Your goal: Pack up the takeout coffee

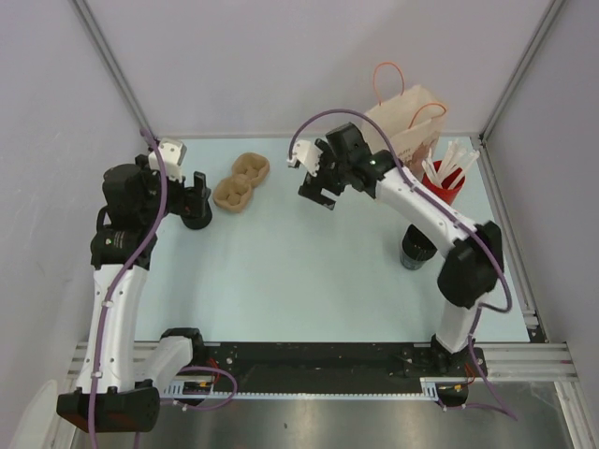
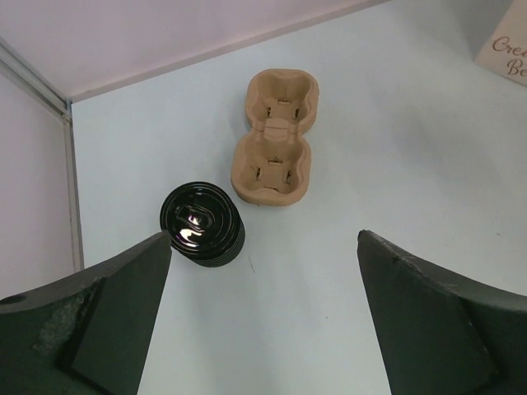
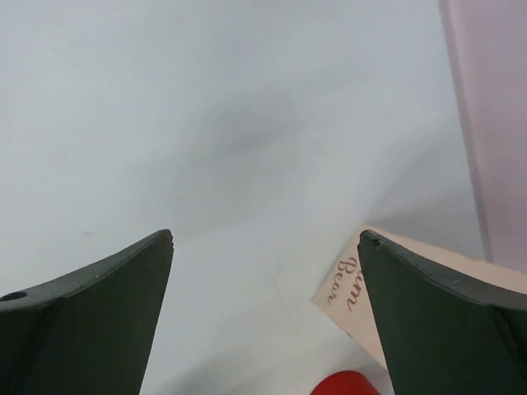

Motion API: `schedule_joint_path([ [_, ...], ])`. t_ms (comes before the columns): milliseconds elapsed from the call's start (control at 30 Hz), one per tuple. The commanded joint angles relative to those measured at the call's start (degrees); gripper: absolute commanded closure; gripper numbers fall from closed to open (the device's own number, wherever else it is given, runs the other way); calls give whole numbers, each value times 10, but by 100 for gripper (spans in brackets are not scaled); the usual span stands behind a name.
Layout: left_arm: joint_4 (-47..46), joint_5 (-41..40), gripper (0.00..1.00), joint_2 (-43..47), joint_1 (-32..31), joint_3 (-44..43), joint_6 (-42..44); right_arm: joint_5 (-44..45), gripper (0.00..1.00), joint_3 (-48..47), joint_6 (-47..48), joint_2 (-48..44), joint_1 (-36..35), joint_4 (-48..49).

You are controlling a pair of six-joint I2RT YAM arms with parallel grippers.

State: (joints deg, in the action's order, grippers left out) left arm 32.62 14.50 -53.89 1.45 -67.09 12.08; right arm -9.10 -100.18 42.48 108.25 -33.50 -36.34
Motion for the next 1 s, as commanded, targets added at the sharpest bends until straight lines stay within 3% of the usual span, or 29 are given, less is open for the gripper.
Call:
schedule_joint_path([
  [0, 31, 37, 1, -7, 5, -40, 31, -76, 0, 22, -48, -147, -36, -63],
  [167, 110, 23, 1, 0, 5, -68, 82, -79, 0, 133, -50, -311, 22, -57],
  [333, 153, 16, 0, 40, 4, -39, 96, -128, 8, 155, -41, -377, 173, -130],
  [600, 141, 46, 1, 134, 5, 57, 63, -194, 22, 285, -53, -494, 273, -135],
  [800, 118, 92, 1, 185, 5, 105, 53, -234, 39, 336, -115, -493, 307, -80],
  [867, 107, 92, 1, 194, 6, 115, 51, -219, 47, 343, -120, -478, 299, -80],
  [967, 94, 106, 1, 209, 6, 135, 51, -196, 51, 357, -129, -463, 292, -76],
])
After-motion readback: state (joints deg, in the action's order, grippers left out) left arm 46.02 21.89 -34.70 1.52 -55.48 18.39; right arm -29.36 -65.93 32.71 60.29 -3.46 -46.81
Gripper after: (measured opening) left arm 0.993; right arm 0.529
